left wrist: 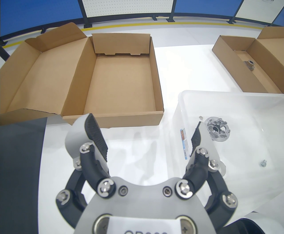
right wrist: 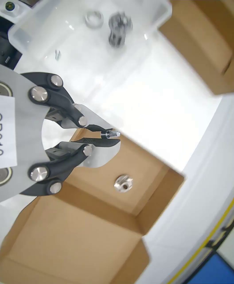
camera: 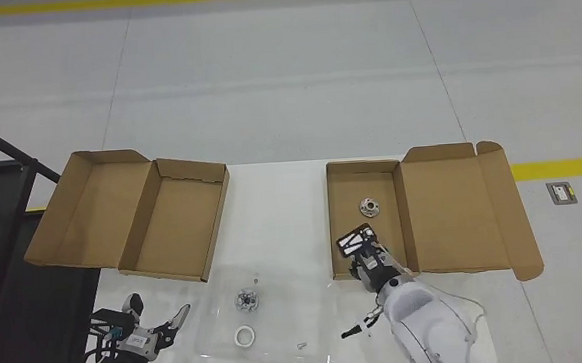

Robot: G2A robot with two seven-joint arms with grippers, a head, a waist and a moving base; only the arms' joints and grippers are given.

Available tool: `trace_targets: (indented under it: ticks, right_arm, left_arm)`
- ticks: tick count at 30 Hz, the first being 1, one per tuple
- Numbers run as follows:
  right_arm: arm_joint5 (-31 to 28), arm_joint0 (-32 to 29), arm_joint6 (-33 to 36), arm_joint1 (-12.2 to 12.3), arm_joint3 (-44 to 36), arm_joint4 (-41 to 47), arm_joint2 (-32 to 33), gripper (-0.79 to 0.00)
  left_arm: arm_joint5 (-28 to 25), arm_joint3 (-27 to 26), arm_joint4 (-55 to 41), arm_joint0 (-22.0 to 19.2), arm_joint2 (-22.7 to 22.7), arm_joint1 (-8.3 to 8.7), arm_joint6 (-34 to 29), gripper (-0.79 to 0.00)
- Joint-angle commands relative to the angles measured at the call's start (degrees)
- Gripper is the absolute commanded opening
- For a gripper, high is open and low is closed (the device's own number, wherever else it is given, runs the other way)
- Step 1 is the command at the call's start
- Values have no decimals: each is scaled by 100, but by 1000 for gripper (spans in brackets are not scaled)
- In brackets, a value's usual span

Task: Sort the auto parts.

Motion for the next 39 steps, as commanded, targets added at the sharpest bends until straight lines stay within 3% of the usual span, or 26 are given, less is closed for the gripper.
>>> trace_targets:
  ticks: [1, 13, 24, 25, 28, 32, 39]
  right_arm:
    - [173, 195, 134, -7, 371, 291, 156, -785]
    - [165, 1497, 461, -86, 2485, 973, 332, -785]
    - [74, 2068, 430, -149, 3450, 1205, 180, -785]
    - [64, 2090, 423, -150, 3491, 1217, 179, -754]
    - [38, 2120, 413, -149, 3561, 1257, 190, -566]
    - [43, 2064, 430, -137, 3447, 1256, 224, -502]
    - [90, 1771, 502, -107, 2856, 1081, 223, -489]
  left_arm:
    - [0, 0, 0, 0, 0, 0, 0, 0]
    - [0, 0, 0, 0, 0, 0, 0, 0]
    - [0, 0, 0, 0, 0, 0, 0, 0]
    - [0, 0, 0, 0, 0, 0, 0, 0]
    - [0, 0, 0, 0, 0, 0, 0, 0]
    - [0, 0, 0, 0, 0, 0, 0, 0]
    - [0, 0, 0, 0, 0, 0, 0, 0]
